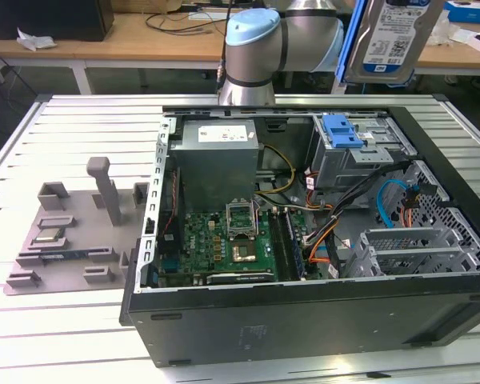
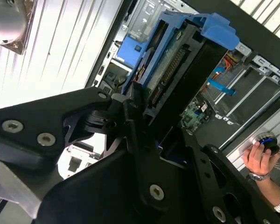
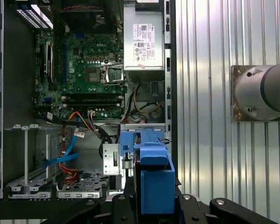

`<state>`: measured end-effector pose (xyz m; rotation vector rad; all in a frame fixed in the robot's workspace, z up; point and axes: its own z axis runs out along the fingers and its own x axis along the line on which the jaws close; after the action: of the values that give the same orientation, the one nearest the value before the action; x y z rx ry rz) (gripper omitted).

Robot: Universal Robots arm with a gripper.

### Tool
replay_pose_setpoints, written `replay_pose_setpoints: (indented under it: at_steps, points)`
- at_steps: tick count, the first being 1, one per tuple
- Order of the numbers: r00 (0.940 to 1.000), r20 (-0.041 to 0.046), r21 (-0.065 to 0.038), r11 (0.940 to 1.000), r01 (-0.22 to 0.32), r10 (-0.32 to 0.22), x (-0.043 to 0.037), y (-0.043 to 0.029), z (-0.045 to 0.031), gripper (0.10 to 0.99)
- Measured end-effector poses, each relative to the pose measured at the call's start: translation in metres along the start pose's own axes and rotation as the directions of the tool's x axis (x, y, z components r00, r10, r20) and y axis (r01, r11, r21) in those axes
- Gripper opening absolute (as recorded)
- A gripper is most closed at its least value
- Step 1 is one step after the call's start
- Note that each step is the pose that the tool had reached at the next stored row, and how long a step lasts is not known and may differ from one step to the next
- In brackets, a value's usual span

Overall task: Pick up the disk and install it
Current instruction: 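Pick up the disk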

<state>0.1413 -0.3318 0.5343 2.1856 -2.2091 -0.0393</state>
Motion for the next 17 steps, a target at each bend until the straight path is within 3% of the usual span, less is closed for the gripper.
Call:
replay_pose_setpoints:
  at_steps: [7,10,17]
  points:
    - [1.0000,0.0001,0.000,1.0000,0.000,0.000,-0.0003,-0.0251,-0.0006,0.365]
    - [1.0000,0.0000,0.000,1.0000,0.000,0.000,-0.0005,-0.0430,-0.0012,0.365]
    - [1.0000,0.0000,0.000,1.0000,0.000,0.000,-0.0007,-0.0665,-0.0020,0.365]
